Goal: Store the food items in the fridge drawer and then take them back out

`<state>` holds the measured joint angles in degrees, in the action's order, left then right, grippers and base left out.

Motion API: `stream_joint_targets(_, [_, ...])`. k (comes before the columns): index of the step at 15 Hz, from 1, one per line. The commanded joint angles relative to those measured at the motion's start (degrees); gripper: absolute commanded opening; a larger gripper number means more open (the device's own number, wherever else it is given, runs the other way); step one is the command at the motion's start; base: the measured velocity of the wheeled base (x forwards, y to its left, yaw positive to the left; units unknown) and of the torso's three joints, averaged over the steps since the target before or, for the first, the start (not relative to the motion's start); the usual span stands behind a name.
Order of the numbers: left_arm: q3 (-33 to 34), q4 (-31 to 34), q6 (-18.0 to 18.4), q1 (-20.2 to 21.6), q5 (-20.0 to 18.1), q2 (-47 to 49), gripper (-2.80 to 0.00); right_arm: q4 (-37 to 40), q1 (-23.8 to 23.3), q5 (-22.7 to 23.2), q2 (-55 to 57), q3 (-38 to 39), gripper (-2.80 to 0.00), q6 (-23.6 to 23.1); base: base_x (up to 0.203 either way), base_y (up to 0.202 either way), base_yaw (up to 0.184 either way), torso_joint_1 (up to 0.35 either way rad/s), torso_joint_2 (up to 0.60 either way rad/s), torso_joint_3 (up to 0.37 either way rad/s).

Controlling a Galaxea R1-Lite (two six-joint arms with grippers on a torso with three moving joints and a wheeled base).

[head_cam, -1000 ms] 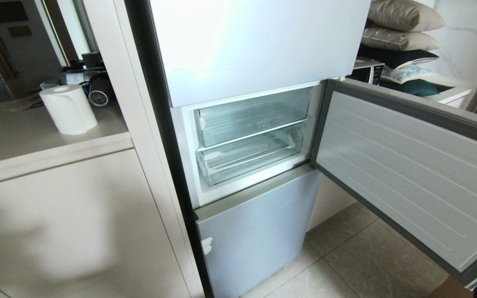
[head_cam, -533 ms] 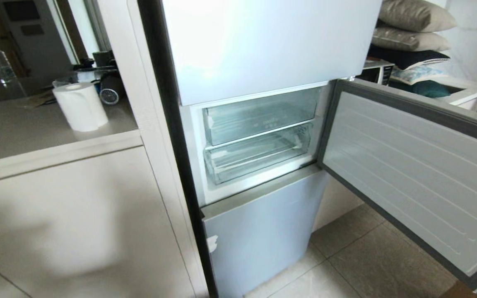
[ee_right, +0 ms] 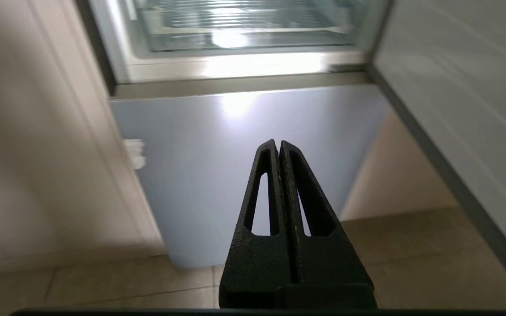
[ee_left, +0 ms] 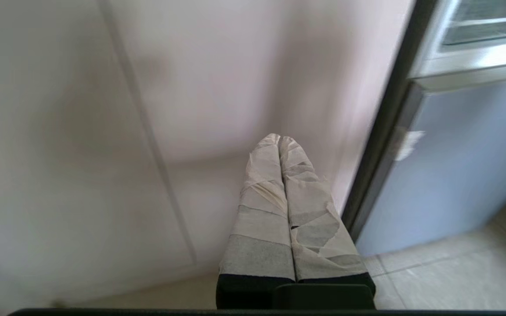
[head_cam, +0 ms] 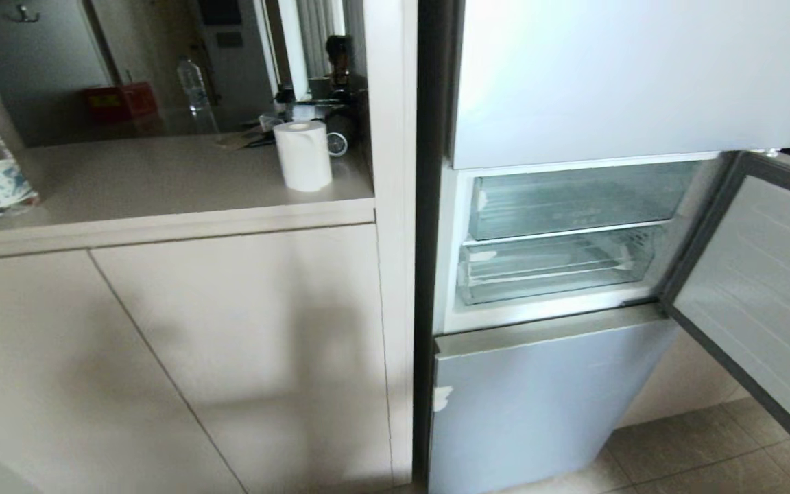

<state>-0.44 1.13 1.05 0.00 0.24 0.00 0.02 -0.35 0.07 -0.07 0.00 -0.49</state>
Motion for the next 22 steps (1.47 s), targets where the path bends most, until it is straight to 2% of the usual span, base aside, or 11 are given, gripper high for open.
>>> stream_joint_targets(1, [0.0,0.01,0.01,0.0,0.02,0.09,-2.8,-0.02,0.0,0.1,0.07,0.0,-2.8,-0.01,0.004,-0.008,0.18,0.007,0.0,0.002])
stream_joint_targets(5, [0.0,0.01,0.02,0.0,0.02,0.09,-2.8,-0.02,0.0,0.21,0.07,0.01,-2.8,-0.41,0.001,-0.006,0.13,0.002,0.0,0.003])
stream_joint_targets(7, [0.0,0.01,0.01,0.0,0.02,0.09,-2.8,-0.02,0.0,0.43,0.07,0.09,-2.8,-1.36,0.0,0.0,0.0,0.0,0.0,0.0])
stream_joint_targets(9, [0.0,0.01,0.01,0.0,0.02,0.09,-2.8,0.27,0.0,0.34,0.26,-0.23,-2.8,-4.52,0.0,0.0,0.0,0.0,0.0,0.0])
stream_joint_targets(11, [0.0,0.01,0.01,0.0,0.02,0.09,-2.8,1.57,0.0,0.68,5.56,-3.85,-2.8,-4.67,0.0,0.0,0.0,0.0,0.0,0.0])
stream_joint_targets(14, [0.0,0.01,0.01,0.0,0.02,0.09,-2.8,2.23,0.0,2.47,22.68,-13.68,-2.8,-3.51,0.0,0.0,0.0,0.0,0.0,0.0])
stream_joint_targets(17, [0.0,0.01,0.01,0.0,0.02,0.09,-2.8,0.74,0.03,5.45,44.46,-23.98,-2.8,-0.72,0.0,0.0,0.0,0.0,0.0,0.0])
stream_joint_targets(19, [0.0,0.01,0.01,0.0,0.02,0.09,-2.8,-4.35,0.24,8.13,57.99,-28.39,-2.8,0.66,0.0,0.0,0.0,0.0,0.0,0.0])
stream_joint_targets(22, [0.0,0.01,0.01,0.0,0.02,0.09,-2.8,-19.48,1.64,11.77,76.17,-31.92,-2.8,2.98,0.0,0.0,0.0,0.0,0.0,0.0])
